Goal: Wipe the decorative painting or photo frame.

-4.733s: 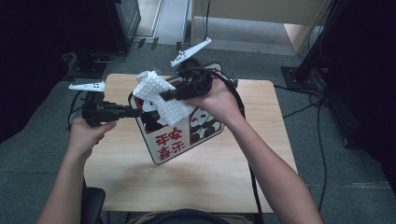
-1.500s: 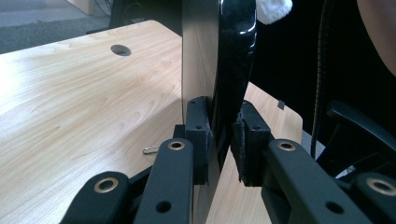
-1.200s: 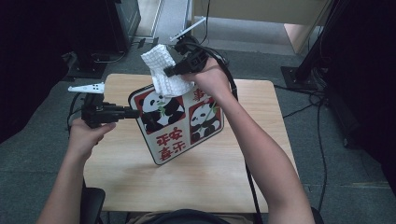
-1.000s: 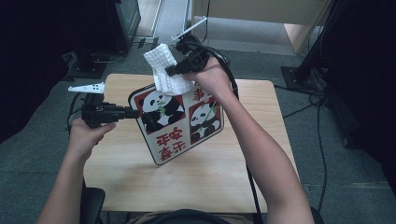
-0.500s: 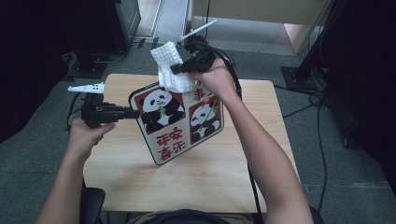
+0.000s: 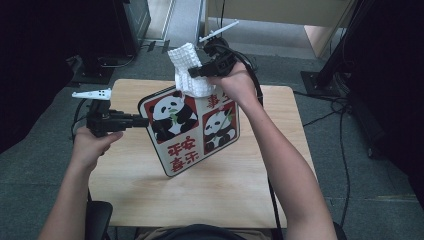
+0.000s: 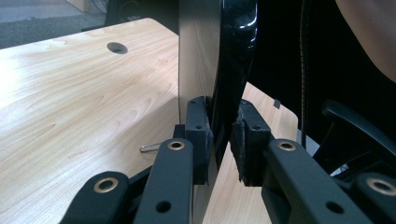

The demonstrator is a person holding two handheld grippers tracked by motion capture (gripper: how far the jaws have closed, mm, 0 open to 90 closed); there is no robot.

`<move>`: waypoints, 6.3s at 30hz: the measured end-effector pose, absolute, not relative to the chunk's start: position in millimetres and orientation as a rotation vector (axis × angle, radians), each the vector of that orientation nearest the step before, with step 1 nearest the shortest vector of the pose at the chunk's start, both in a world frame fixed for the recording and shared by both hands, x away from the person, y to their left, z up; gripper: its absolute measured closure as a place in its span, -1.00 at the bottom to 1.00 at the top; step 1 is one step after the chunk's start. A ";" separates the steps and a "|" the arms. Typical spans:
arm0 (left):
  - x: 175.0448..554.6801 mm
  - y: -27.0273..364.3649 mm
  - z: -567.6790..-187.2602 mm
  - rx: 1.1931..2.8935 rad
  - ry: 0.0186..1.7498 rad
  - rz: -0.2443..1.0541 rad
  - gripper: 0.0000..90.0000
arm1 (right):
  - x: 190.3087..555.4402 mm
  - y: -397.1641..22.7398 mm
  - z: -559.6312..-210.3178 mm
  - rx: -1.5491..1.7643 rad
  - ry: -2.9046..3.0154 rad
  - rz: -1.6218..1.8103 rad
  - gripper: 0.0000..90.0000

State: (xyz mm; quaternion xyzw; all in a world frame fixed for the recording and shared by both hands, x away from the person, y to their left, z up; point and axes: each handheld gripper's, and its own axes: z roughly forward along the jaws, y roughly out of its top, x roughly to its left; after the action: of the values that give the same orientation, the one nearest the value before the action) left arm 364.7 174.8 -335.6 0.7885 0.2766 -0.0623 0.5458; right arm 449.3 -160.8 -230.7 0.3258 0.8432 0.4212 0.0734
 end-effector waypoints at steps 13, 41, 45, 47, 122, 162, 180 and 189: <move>364.7 175.4 -335.6 1.870 0.652 -0.149 0.73 | 454.5 -174.0 -229.1 1.048 2.505 1.237 0.77; 367.3 179.5 -337.2 1.857 0.662 -0.144 0.73 | 468.1 -214.4 -227.8 1.170 2.435 1.202 0.77; 367.8 180.0 -337.6 1.856 0.661 -0.145 0.73 | 469.8 -221.0 -227.7 1.180 2.424 1.194 0.77; 368.0 180.1 -337.9 1.850 0.665 -0.150 0.73 | 470.7 -225.1 -227.5 1.189 2.413 1.186 0.77; 368.2 181.0 -339.4 1.844 0.681 -0.130 0.73 | 460.1 -293.4 -291.1 1.337 2.329 1.088 0.79; 368.6 180.8 -340.8 1.834 0.683 -0.141 0.73 | 445.4 -302.6 -341.7 1.351 2.358 1.090 0.79; 368.1 180.6 -341.0 1.835 0.684 -0.140 0.73 | 436.1 -306.5 -370.8 1.380 2.367 1.078 0.79; 368.5 180.6 -341.7 1.830 0.683 -0.150 0.72 | 430.4 -307.8 -382.5 1.394 2.356 1.081 0.79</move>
State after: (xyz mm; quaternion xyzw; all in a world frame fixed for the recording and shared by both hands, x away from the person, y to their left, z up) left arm 368.5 180.6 -341.7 0.7757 0.2895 -0.0637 0.5572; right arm 430.4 -307.8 -382.5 0.4712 0.7966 0.3655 0.0991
